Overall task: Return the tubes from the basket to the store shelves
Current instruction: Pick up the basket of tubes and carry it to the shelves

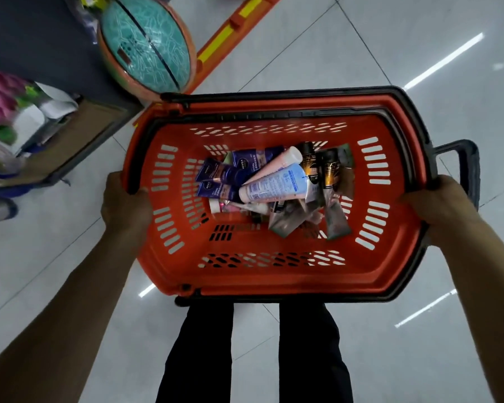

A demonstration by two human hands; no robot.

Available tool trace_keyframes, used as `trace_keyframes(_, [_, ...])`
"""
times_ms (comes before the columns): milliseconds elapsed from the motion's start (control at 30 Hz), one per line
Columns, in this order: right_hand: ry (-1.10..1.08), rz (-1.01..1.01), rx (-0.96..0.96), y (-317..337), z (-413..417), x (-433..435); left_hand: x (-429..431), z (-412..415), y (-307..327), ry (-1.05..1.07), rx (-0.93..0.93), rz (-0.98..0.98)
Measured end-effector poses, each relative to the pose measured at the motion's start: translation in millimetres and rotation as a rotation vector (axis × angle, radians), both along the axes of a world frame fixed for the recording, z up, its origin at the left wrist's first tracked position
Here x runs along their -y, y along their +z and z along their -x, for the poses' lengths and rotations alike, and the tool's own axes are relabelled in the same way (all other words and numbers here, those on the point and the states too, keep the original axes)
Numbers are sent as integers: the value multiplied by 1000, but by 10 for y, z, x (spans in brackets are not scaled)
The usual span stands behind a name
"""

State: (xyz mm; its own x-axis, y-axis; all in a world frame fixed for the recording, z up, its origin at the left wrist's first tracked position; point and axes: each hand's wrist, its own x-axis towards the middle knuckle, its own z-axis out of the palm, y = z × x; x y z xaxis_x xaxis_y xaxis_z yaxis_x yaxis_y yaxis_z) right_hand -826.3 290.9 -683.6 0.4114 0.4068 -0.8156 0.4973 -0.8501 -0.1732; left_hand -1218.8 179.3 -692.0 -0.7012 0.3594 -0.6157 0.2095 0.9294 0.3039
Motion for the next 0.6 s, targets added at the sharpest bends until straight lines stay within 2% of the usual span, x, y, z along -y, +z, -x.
trace_keyframes(233, [-60, -87, -32, 1256, -8, 144, -310, 72, 1123, -113, -43, -112])
trace_keyframes(333, [-85, -165, 17, 2129, -27, 204, -452, 101, 1891, -156, -45, -172])
trace_keyframes(433, [-119, -238, 88, 3042, -15, 350, -511, 139, 2758, -295, -102, -185])
trace_keyframes(500, [-179, -324, 137, 3692, 4, 508, -557, 168, 3340, -407, -127, -209])
trace_keyframes(600, [-314, -465, 172, 4549, -2, 825, -639, 192, 4135, -464, -126, -340])
